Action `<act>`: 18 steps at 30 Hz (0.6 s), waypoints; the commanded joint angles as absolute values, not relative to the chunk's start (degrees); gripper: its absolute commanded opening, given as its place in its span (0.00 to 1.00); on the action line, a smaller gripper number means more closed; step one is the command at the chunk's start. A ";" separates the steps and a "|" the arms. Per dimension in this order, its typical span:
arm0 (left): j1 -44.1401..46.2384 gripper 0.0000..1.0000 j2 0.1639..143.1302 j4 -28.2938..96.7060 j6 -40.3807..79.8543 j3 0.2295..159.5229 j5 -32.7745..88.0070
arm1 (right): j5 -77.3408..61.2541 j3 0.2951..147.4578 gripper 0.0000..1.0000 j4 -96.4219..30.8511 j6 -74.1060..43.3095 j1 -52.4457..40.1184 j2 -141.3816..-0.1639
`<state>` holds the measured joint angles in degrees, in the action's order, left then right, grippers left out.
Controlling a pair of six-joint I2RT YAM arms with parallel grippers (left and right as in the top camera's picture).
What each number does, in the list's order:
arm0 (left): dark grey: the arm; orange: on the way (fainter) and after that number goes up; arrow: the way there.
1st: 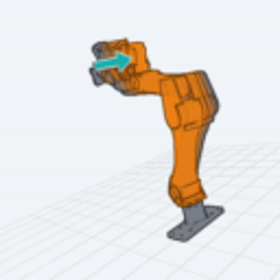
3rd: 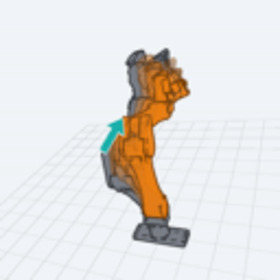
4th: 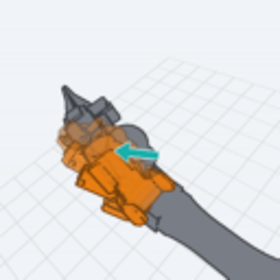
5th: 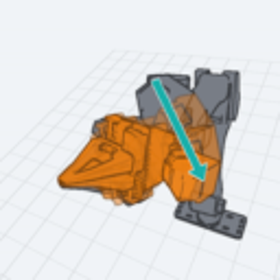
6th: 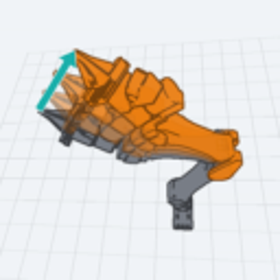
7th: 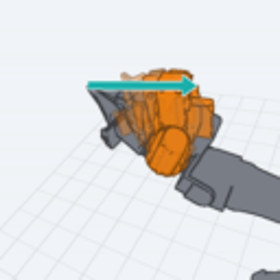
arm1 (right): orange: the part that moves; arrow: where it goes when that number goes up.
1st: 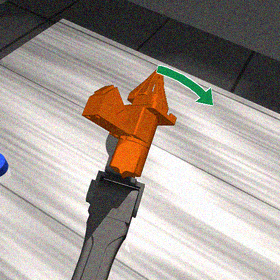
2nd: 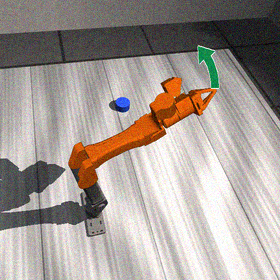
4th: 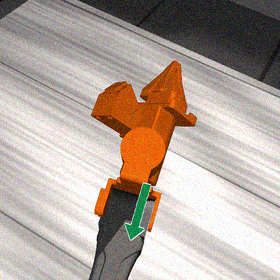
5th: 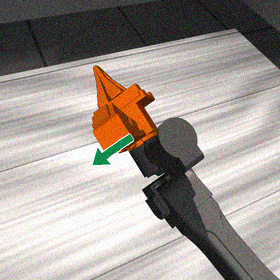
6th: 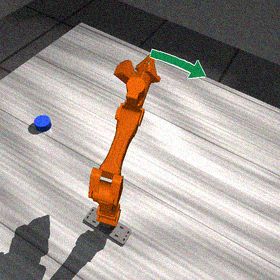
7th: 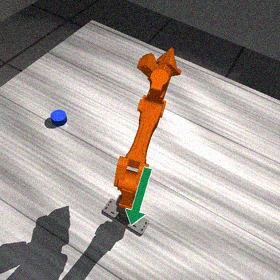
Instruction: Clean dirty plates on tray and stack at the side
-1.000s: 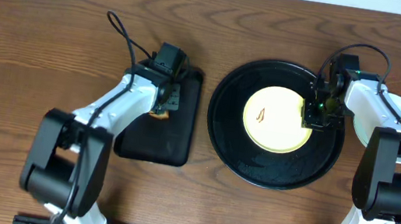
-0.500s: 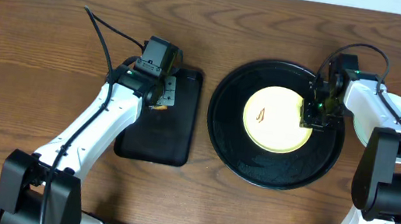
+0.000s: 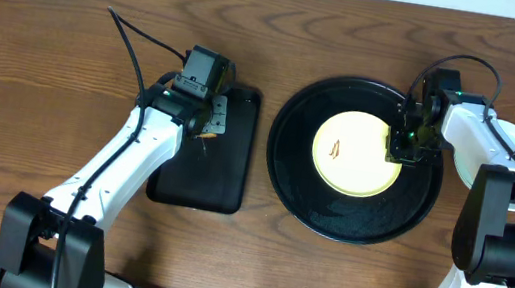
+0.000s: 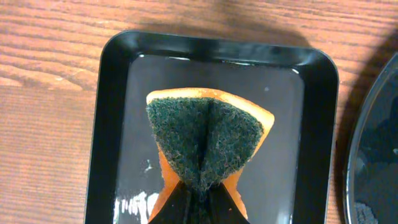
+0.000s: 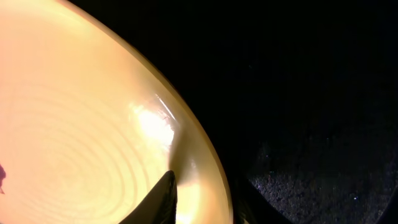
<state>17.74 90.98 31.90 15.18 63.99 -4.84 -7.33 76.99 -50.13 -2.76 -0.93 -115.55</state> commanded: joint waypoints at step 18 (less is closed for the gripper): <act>17.82 0.07 91.66 31.00 9.72 63.33 -4.91 | -5.87 75.90 0.01 -49.45 0.08 -1.34 -115.39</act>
<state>17.74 91.09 31.05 11.70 63.99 -4.84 -6.37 76.86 -49.84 -0.78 -0.82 -114.93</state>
